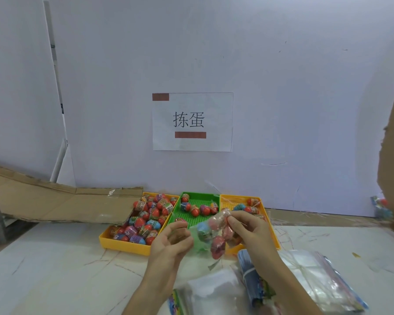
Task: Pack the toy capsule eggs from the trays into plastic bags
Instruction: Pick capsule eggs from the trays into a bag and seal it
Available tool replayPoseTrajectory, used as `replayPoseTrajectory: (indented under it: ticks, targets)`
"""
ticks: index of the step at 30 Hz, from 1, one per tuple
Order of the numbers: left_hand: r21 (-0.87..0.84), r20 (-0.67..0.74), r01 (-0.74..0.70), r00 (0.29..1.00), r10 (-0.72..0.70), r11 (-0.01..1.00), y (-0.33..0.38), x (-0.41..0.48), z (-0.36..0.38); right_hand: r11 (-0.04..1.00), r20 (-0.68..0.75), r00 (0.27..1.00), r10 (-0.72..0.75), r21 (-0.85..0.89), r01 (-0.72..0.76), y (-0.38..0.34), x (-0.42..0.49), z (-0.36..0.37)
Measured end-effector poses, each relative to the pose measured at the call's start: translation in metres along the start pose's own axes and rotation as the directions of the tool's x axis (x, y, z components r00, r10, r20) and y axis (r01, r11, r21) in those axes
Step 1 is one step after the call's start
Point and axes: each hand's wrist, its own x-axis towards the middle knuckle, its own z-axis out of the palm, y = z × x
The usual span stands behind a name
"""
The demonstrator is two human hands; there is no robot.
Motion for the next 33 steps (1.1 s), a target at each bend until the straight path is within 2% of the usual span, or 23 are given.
replayPoseTrajectory:
  ticks: [3, 7, 9, 14, 18, 22, 33]
  targets:
    - [0.032, 0.051, 0.025, 0.998, -0.027, 0.999, 0.003, -0.005, 0.004, 1.000, -0.029, 0.999, 0.016, 0.018, -0.016, -0.001, -0.001, 0.001]
    - [0.080, 0.218, 0.126, 0.966, -0.140, 0.989, 0.006, -0.015, 0.013, 1.000, -0.028, 0.999, 0.018, 0.016, -0.018, -0.002, -0.001, 0.004]
    - [0.104, 0.264, 0.125, 0.953, -0.149, 0.987, 0.006, -0.017, 0.015, 1.000, -0.004, 1.000, 0.012, 0.002, -0.012, -0.002, -0.002, 0.005]
    - [0.143, 0.271, 0.060, 0.958, -0.097, 0.988, 0.001, -0.014, 0.012, 0.997, 0.032, 0.998, 0.051, 0.056, -0.053, -0.001, -0.003, 0.005]
    - [0.109, 0.276, 0.023, 0.960, -0.053, 0.994, 0.002, -0.015, 0.014, 0.947, 0.138, 0.982, 0.129, 0.277, -0.164, -0.006, -0.002, 0.002]
    - [0.072, 0.306, 0.023, 0.951, -0.044, 0.997, 0.004, -0.018, 0.016, 0.875, 0.220, 0.957, 0.187, 0.406, -0.264, -0.005, -0.003, 0.003]
    - [0.025, 0.414, 0.032, 0.910, -0.039, 0.999, 0.008, -0.024, 0.019, 0.877, 0.219, 0.965, 0.148, 0.422, -0.230, -0.003, 0.000, 0.000]
